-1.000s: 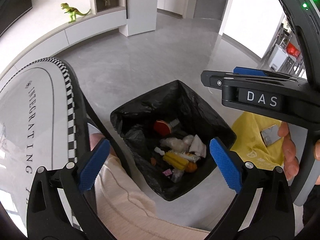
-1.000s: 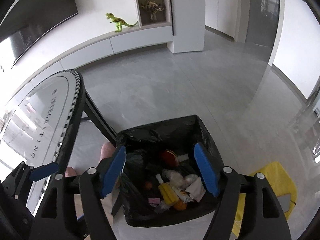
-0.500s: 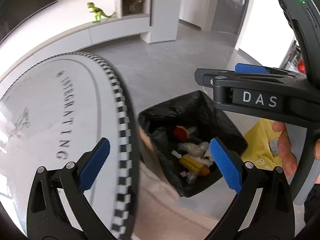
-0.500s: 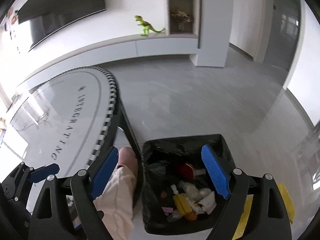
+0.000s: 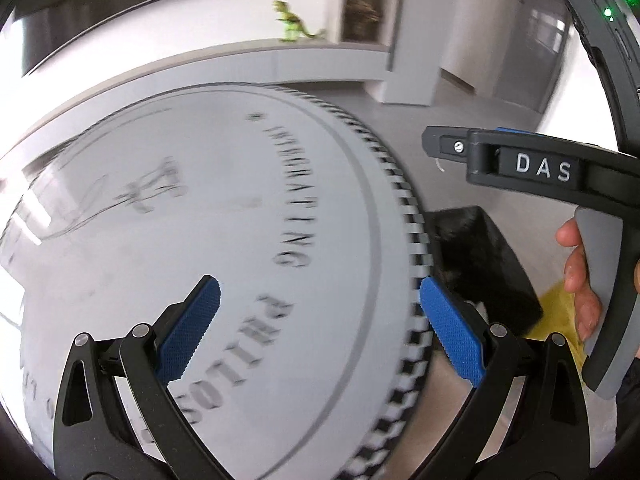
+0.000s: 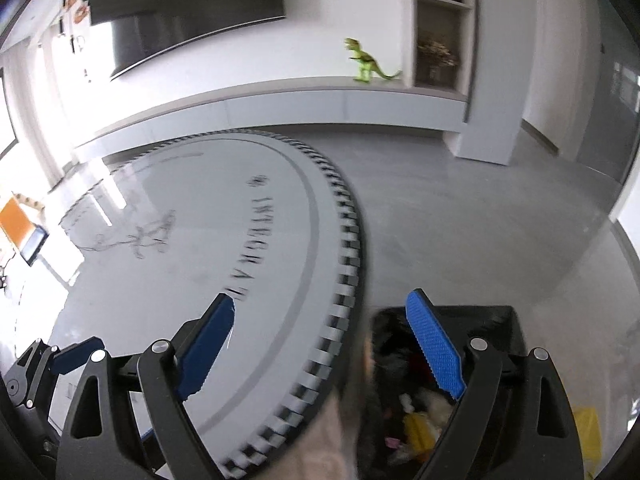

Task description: Collect trash

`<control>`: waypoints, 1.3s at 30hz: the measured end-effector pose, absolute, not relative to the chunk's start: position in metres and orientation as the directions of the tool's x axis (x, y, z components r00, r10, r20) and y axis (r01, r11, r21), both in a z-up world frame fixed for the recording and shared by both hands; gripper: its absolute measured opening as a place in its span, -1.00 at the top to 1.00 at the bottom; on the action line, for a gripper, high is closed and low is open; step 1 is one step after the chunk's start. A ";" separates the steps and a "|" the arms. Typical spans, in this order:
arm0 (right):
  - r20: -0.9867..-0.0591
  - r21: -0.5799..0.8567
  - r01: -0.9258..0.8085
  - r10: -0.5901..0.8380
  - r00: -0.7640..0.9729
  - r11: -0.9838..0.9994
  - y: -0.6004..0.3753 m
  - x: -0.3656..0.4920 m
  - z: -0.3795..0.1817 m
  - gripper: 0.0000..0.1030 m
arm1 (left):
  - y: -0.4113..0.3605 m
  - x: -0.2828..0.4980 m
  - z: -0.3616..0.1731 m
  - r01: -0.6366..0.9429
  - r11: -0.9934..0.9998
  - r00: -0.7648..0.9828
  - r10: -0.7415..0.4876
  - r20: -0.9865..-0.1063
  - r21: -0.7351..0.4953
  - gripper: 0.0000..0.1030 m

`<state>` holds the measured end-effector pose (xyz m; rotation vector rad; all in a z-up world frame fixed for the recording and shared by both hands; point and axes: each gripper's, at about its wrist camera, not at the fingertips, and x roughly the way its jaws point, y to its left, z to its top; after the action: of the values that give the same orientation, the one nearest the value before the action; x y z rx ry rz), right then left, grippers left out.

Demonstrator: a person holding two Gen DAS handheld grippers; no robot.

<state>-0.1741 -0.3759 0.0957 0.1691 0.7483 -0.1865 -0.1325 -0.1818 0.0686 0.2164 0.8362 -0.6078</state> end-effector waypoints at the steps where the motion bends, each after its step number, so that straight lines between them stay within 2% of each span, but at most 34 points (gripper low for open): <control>1: -0.685 0.090 0.216 -0.096 0.722 0.972 -0.370 -0.171 0.097 -0.71 | -0.172 -0.130 0.069 0.565 0.824 0.525 -0.408 -0.747 -0.054 -0.88; 8: -0.675 0.121 0.087 0.017 0.738 0.989 -0.316 -0.139 0.089 -0.76 | -0.103 -0.109 0.063 0.401 0.913 0.588 -0.322 -0.742 -0.078 -0.88; 20: -0.725 0.086 -0.095 0.128 0.677 0.992 -0.240 -0.104 0.045 -0.76 | -0.010 -0.074 0.042 0.118 0.986 0.651 -0.166 -0.741 -0.118 -0.88; 26: -0.752 0.059 -0.119 0.123 0.648 0.991 -0.223 -0.094 0.022 -0.76 | 0.003 -0.056 0.029 0.076 0.992 0.648 -0.124 -0.752 -0.098 -0.88; 36: -0.784 0.054 -0.147 0.133 0.606 0.988 -0.209 -0.077 0.010 -0.76 | 0.007 -0.035 0.013 0.059 0.992 0.613 -0.121 -0.781 -0.108 -0.88; 39: -0.787 0.049 -0.148 0.130 0.603 0.988 -0.205 -0.079 0.008 -0.83 | 0.006 -0.032 0.009 0.045 0.994 0.588 -0.111 -0.801 -0.104 -0.88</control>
<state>-0.0792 -0.2048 0.0080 -0.0216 0.9096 0.1610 -0.0320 0.0059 0.0089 -0.0755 0.9378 -0.0910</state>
